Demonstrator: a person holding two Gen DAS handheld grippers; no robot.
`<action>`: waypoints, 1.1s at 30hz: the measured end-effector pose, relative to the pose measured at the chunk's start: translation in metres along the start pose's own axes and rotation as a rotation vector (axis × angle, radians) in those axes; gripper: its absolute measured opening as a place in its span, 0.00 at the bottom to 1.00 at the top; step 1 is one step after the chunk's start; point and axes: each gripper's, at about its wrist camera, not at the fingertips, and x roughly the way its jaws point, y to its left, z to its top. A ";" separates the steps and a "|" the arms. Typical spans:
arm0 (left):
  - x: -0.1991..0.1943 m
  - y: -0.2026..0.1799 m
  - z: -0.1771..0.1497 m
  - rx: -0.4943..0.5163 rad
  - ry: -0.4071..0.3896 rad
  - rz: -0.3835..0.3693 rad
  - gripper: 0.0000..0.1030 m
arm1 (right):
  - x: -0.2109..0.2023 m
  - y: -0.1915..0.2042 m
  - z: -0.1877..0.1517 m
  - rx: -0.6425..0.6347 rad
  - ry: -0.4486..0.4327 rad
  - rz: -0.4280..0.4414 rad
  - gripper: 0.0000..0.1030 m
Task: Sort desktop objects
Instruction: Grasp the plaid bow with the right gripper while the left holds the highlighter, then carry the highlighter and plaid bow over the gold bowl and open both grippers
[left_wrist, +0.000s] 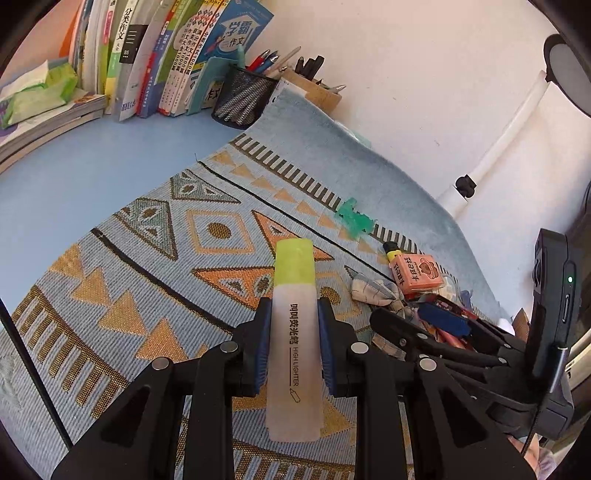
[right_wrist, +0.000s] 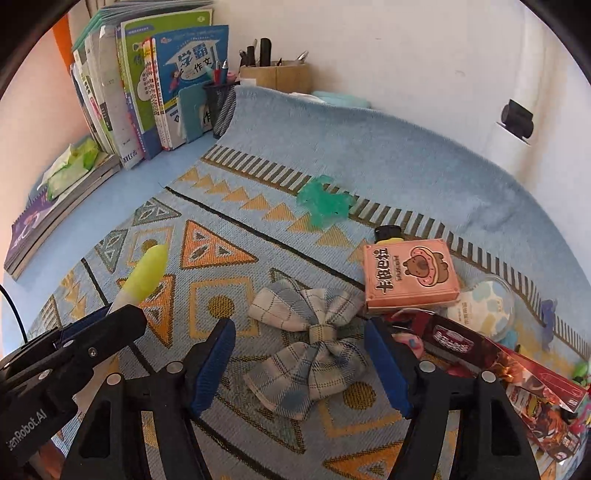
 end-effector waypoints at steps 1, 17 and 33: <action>0.000 0.000 0.000 -0.001 -0.001 -0.002 0.20 | -0.001 0.000 0.000 0.000 0.001 -0.001 0.35; 0.006 0.002 0.001 -0.013 0.035 0.025 0.20 | -0.142 -0.075 -0.136 0.347 -0.032 0.350 0.20; -0.001 -0.027 -0.023 0.004 0.073 0.057 0.20 | -0.219 -0.165 -0.241 0.543 -0.149 0.214 0.20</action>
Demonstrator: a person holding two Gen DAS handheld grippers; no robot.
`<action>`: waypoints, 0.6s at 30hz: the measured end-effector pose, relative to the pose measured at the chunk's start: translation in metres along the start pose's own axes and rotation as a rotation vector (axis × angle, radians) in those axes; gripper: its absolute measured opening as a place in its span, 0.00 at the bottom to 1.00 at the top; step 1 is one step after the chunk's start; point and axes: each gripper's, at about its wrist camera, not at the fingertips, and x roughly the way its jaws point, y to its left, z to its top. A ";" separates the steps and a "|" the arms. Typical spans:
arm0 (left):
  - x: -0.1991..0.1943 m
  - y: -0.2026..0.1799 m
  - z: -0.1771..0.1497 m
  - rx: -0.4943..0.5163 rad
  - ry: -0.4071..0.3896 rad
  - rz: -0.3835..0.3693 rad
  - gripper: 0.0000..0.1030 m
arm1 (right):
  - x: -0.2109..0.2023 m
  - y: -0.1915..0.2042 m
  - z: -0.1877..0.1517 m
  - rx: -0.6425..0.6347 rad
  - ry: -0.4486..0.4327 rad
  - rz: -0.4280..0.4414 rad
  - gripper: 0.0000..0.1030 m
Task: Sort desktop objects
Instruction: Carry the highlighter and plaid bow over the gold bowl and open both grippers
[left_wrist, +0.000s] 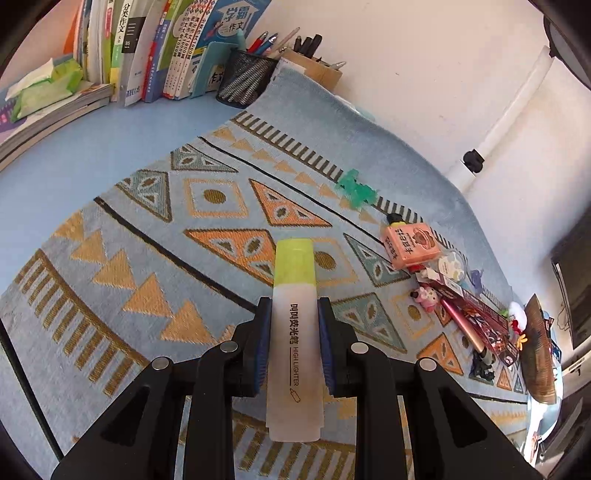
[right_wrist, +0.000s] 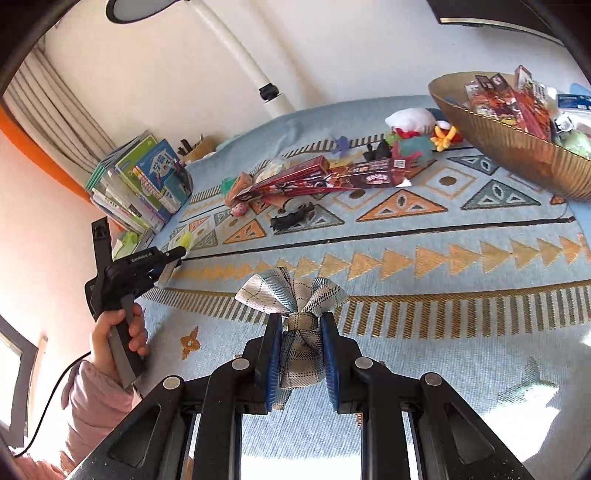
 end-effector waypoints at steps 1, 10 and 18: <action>-0.001 -0.008 -0.006 0.011 0.007 -0.011 0.20 | -0.003 -0.005 0.000 0.012 -0.004 -0.001 0.20; -0.017 -0.113 -0.032 0.167 0.024 -0.135 0.20 | -0.035 -0.032 0.007 0.059 -0.094 -0.027 0.20; -0.046 -0.217 -0.038 0.335 -0.012 -0.301 0.20 | -0.093 -0.040 0.027 0.030 -0.276 -0.119 0.20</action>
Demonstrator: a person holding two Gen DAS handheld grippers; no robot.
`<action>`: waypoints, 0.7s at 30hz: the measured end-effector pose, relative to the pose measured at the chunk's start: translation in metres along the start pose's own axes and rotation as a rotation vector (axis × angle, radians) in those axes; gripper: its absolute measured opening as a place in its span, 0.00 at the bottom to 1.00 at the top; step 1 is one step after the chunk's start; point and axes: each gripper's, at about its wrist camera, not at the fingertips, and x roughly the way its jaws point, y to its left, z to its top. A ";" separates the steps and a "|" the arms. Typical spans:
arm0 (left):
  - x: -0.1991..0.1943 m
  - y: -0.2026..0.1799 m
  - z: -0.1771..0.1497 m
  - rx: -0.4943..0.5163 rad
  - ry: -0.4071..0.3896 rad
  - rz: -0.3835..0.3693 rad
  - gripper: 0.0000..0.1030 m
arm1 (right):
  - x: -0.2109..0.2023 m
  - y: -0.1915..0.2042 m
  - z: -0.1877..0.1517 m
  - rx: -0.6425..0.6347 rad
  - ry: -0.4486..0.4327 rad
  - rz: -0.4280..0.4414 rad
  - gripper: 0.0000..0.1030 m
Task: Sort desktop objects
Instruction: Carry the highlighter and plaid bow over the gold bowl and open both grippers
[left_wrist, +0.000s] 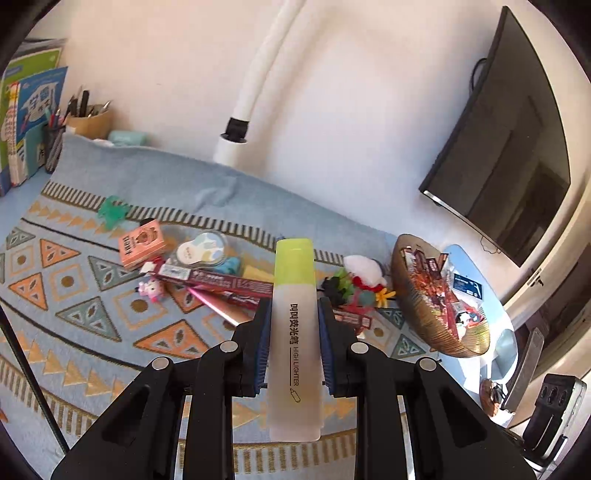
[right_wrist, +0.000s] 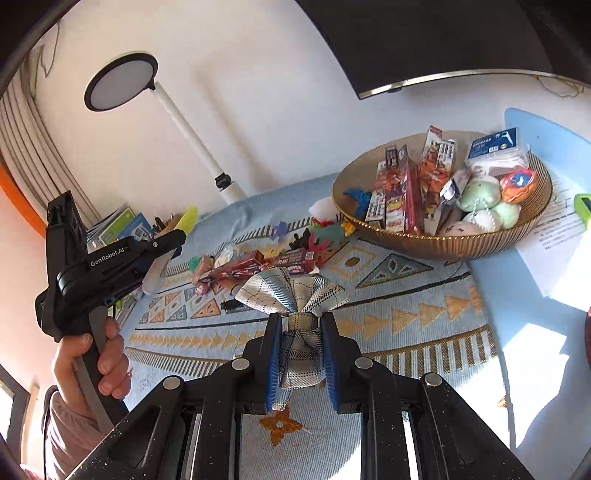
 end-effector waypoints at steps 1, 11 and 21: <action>0.000 -0.013 0.004 0.021 -0.005 -0.023 0.20 | -0.007 -0.001 0.005 -0.008 -0.028 -0.016 0.20; 0.007 -0.137 0.030 0.237 -0.037 -0.227 0.20 | -0.058 -0.024 0.047 -0.011 -0.237 -0.175 0.20; 0.049 -0.204 0.047 0.317 -0.029 -0.332 0.20 | -0.089 -0.071 0.114 0.105 -0.425 -0.340 0.20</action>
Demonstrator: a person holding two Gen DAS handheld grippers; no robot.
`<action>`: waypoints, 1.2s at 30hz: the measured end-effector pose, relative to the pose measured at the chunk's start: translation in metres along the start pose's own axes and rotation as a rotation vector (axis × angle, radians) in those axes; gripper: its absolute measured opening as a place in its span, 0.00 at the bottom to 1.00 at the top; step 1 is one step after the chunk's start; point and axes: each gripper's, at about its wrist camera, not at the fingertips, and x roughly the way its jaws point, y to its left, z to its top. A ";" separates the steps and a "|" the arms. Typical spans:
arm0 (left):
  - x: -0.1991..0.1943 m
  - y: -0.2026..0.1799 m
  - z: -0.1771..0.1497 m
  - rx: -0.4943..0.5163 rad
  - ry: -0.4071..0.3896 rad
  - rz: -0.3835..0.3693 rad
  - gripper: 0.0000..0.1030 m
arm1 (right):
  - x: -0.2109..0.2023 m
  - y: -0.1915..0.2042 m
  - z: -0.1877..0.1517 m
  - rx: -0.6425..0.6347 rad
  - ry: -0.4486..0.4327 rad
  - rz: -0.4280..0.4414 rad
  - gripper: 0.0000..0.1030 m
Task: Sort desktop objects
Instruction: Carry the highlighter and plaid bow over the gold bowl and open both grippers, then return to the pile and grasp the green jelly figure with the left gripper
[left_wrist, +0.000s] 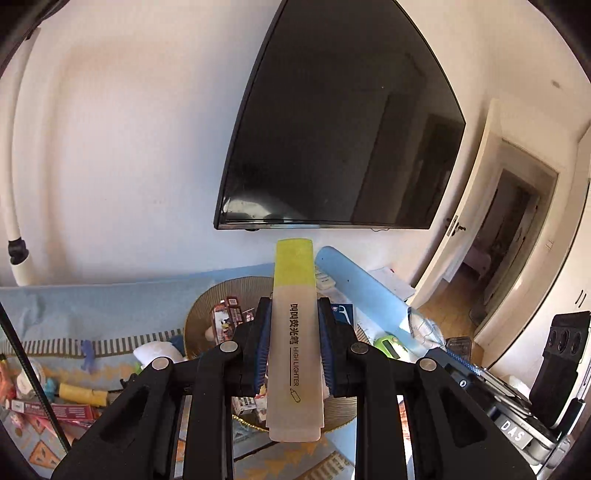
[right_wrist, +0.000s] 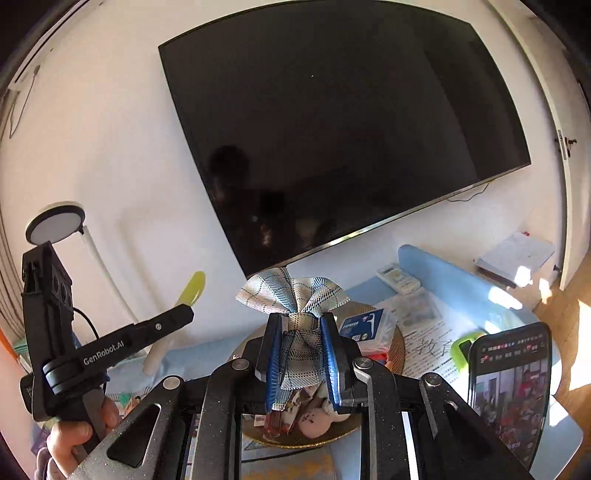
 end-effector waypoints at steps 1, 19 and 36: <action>0.005 -0.001 0.003 0.000 0.001 -0.004 0.20 | 0.003 -0.006 0.006 0.019 -0.007 -0.015 0.20; 0.083 0.044 -0.015 -0.172 0.204 0.008 0.42 | 0.071 -0.021 -0.018 0.177 0.272 0.076 0.49; -0.148 0.164 -0.124 -0.411 -0.013 0.423 0.58 | 0.069 0.153 -0.191 -0.273 0.547 0.397 0.65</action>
